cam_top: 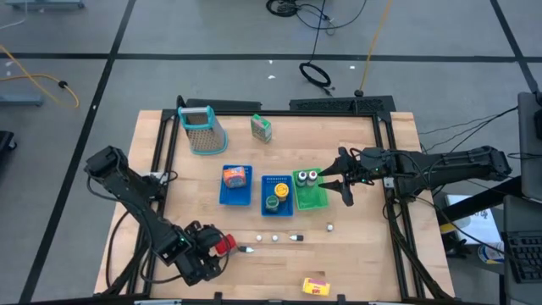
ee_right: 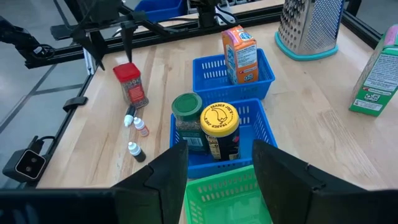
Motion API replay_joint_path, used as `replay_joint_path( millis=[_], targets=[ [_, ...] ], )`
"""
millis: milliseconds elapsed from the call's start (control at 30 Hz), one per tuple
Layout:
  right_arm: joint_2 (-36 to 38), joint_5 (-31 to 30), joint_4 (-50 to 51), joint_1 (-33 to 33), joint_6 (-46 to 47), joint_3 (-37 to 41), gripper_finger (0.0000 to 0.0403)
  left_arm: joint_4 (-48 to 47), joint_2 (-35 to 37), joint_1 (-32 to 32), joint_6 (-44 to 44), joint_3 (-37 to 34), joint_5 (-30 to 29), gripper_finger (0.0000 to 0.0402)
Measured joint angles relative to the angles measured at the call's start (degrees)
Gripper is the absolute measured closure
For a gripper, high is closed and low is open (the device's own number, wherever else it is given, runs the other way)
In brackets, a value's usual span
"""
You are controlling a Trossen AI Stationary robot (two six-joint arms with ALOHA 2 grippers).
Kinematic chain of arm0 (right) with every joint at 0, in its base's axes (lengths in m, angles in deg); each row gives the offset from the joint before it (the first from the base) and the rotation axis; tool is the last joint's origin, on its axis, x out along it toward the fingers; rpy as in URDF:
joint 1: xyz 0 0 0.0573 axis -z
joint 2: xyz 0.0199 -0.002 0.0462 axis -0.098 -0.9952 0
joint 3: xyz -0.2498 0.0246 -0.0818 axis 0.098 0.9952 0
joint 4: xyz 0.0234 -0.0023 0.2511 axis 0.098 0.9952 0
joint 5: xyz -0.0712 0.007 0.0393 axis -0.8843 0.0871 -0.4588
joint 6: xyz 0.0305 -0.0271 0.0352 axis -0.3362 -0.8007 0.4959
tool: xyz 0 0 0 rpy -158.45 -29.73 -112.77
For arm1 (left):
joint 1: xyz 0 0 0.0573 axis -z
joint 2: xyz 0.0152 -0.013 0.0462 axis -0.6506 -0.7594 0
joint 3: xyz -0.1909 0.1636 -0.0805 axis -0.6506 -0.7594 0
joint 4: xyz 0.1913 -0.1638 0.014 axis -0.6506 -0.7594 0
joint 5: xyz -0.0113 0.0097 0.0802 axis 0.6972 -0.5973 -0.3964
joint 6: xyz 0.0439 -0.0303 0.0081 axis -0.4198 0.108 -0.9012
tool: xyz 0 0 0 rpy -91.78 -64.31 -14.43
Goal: Pick & Place Kitchen Items
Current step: Put the red spice can into the right blue bin
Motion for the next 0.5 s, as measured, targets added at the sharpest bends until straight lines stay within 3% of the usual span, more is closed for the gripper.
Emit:
replay_joint_path(
  millis=[500],
  targets=[
    [0.0, 0.0, 0.0, 0.0, 0.0, 0.0, 0.0232, -0.4, 1.4, -0.5, -1.0, 0.2, -0.5, 0.0112]
  ],
)
